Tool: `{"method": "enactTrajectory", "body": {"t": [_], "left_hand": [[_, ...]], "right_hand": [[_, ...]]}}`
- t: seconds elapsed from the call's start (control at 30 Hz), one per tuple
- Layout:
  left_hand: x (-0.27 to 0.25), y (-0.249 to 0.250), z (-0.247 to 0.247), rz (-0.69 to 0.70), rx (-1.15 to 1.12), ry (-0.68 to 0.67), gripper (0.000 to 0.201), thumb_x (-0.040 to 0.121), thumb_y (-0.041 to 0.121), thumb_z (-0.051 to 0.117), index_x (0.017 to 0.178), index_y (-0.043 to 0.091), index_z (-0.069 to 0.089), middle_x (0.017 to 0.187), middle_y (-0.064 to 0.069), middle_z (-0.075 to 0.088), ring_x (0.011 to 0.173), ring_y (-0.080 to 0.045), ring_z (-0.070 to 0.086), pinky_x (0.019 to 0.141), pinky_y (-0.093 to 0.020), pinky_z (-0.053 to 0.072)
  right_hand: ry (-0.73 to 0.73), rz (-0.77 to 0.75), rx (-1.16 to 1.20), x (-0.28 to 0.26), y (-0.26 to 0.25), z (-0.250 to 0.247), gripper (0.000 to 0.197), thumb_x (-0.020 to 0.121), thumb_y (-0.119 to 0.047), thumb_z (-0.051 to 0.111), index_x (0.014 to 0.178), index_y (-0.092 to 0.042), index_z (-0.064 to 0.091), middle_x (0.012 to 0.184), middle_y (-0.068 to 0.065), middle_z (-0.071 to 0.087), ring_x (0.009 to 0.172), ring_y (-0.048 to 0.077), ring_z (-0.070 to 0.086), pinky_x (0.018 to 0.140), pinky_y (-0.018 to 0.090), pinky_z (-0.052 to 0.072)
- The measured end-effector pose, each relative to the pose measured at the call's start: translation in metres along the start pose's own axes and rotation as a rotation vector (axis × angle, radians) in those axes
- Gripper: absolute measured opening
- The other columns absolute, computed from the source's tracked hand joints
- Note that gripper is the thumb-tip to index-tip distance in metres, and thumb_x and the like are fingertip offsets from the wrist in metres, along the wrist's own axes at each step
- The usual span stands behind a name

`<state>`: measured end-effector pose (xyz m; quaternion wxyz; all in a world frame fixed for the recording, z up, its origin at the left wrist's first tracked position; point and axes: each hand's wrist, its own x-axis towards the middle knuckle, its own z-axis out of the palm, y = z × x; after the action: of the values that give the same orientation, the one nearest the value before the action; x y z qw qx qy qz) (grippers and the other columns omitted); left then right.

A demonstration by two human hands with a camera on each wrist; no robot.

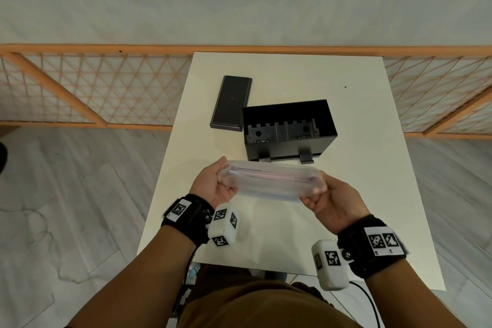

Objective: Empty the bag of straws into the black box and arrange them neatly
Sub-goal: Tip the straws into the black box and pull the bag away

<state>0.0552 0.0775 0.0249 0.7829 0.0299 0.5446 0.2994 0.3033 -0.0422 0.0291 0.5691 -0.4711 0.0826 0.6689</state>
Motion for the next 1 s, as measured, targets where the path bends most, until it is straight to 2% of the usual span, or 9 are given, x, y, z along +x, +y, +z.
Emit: {"method": "enactTrajectory", "body": {"t": [0.1,0.2,0.37,0.5,0.63,0.73,0.83,0.93,1.0], "left_hand": [[0.004,-0.007,-0.007,0.041,0.076,0.028,0.021,0.094,0.027,0.069,0.094,0.013,0.054,0.066,-0.002,0.057,0.038,-0.013,0.047,0.04,-0.023,0.045],[0.003,-0.011,-0.015,0.049,0.177,0.012,0.025,0.086,0.03,0.078,0.097,0.013,0.062,0.077,-0.003,0.067,0.058,-0.015,0.06,0.049,-0.023,0.053],[0.005,-0.015,-0.024,0.114,0.243,-0.022,0.02,0.081,0.013,0.081,0.093,0.011,0.065,0.083,-0.002,0.062,0.059,-0.011,0.056,0.046,-0.018,0.044],[0.006,-0.013,-0.028,0.124,0.26,0.004,0.011,0.087,0.011,0.076,0.09,0.012,0.066,0.078,-0.004,0.062,0.055,-0.014,0.057,0.042,-0.023,0.045],[0.012,-0.01,-0.033,0.083,0.111,0.017,0.014,0.089,0.015,0.075,0.089,0.011,0.062,0.079,-0.003,0.054,0.057,-0.014,0.05,0.044,-0.022,0.047],[0.011,-0.005,-0.029,0.09,0.033,-0.057,0.021,0.091,0.02,0.07,0.078,0.015,0.055,0.075,0.0,0.05,0.063,-0.013,0.046,0.052,-0.021,0.047],[0.003,-0.001,-0.017,0.112,0.038,-0.138,0.03,0.09,0.021,0.07,0.067,0.016,0.05,0.07,0.001,0.043,0.059,-0.01,0.04,0.053,-0.018,0.042],[-0.006,-0.002,-0.005,0.219,0.344,-0.179,0.036,0.087,0.026,0.074,0.062,0.019,0.05,0.069,-0.002,0.036,0.057,-0.011,0.037,0.058,-0.023,0.036],[-0.015,-0.006,0.001,0.33,0.828,-0.127,0.031,0.085,0.037,0.077,0.063,0.018,0.064,0.072,-0.004,0.056,0.063,-0.013,0.051,0.064,-0.025,0.039]], "right_hand": [[0.096,0.055,-0.105,0.003,0.007,-0.005,0.029,0.101,-0.034,0.053,0.112,-0.009,0.062,0.081,0.008,0.07,0.061,0.02,0.066,0.057,0.031,0.058],[0.164,0.042,-0.369,0.004,0.01,-0.014,0.045,0.089,-0.049,0.07,0.109,-0.008,0.067,0.088,0.009,0.07,0.071,0.023,0.065,0.063,0.033,0.056],[0.232,-0.121,-1.134,0.01,0.016,-0.024,0.023,0.09,-0.033,0.072,0.097,-0.01,0.071,0.084,0.009,0.063,0.065,0.02,0.055,0.053,0.027,0.051],[0.231,-0.153,-1.225,0.013,0.01,-0.026,0.03,0.096,-0.035,0.06,0.084,-0.01,0.071,0.082,0.006,0.061,0.073,0.023,0.055,0.059,0.03,0.054],[0.149,-0.2,-1.212,0.01,0.009,-0.022,0.054,0.087,-0.062,0.065,0.082,-0.008,0.061,0.073,0.0,0.055,0.068,0.019,0.051,0.06,0.03,0.046],[0.1,-0.201,-1.5,0.012,0.013,-0.021,0.052,0.076,-0.064,0.076,0.094,-0.019,0.057,0.085,-0.003,0.061,0.073,0.013,0.056,0.06,0.025,0.038],[0.218,-0.313,-1.663,0.02,0.017,-0.02,0.035,0.089,-0.053,0.066,0.09,-0.02,0.053,0.078,-0.001,0.062,0.072,0.019,0.059,0.057,0.029,0.039],[0.302,-0.427,-1.688,0.029,0.013,-0.02,0.038,0.101,-0.042,0.049,0.074,-0.016,0.052,0.067,0.0,0.056,0.072,0.03,0.057,0.062,0.032,0.037],[0.325,-0.429,-1.603,0.033,0.007,-0.018,0.04,0.102,-0.038,0.048,0.073,-0.011,0.057,0.065,0.001,0.056,0.07,0.029,0.055,0.061,0.032,0.037]]}}
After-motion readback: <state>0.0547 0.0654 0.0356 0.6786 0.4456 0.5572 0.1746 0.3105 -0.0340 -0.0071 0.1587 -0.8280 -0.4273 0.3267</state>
